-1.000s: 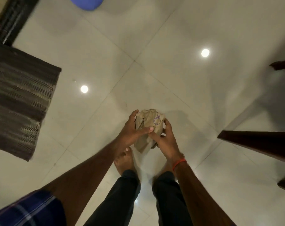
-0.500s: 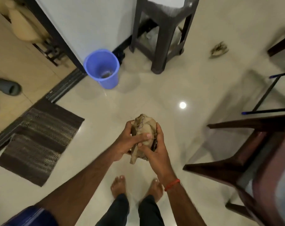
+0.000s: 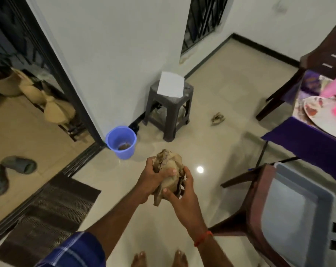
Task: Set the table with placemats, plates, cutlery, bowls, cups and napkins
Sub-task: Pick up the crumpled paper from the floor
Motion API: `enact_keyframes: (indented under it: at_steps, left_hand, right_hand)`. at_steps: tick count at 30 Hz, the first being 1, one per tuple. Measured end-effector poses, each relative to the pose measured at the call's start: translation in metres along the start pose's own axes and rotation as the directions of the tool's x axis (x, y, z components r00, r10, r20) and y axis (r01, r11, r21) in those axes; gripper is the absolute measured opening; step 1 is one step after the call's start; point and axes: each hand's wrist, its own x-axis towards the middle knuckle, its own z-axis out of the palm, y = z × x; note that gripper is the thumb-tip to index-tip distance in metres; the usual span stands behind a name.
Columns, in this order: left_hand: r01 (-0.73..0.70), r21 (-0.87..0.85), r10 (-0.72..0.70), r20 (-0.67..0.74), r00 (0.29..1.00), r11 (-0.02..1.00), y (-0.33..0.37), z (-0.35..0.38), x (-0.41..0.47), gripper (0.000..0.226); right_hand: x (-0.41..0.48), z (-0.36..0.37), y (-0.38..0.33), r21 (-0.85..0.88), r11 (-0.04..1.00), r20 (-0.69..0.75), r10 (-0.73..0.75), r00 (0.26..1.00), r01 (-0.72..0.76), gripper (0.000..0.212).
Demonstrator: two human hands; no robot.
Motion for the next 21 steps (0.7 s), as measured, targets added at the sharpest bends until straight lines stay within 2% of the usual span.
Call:
enact_keyframes:
  at_steps: [3, 8, 10, 15, 21]
  left_hand:
    - [0.004, -0.018, -0.004, 0.002, 1.000, 1.000, 0.013, 0.007, -0.015, 0.065]
    - [0.010, -0.035, -0.010, -0.018, 1.000, 0.999, 0.028, 0.022, -0.025, 0.072]
    - [0.020, -0.030, -0.021, -0.021, 1.000, 0.999, 0.034, 0.032, -0.024, 0.065]
    - [0.052, -0.028, -0.053, -0.027, 0.998, 0.998, 0.056, 0.065, -0.001, 0.055]
    - [0.014, -0.028, -0.014, -0.017, 1.000, 1.000, 0.096, 0.108, 0.054, 0.054]
  right_hand:
    - [-0.015, -0.001, -0.019, 0.001, 0.999, -0.031, -0.044, 0.999, 0.044, 0.083]
    - [-0.024, -0.010, -0.036, -0.017, 0.998, -0.067, -0.061, 0.996, 0.060, 0.081]
    - [-0.021, -0.018, -0.039, -0.037, 0.997, -0.080, -0.069, 0.994, 0.066, 0.082]
    - [0.007, -0.048, -0.047, -0.066, 0.995, -0.129, -0.084, 0.988, 0.076, 0.082]
    - [0.064, -0.098, -0.066, -0.055, 0.992, -0.135, -0.122, 0.983, 0.116, 0.078]
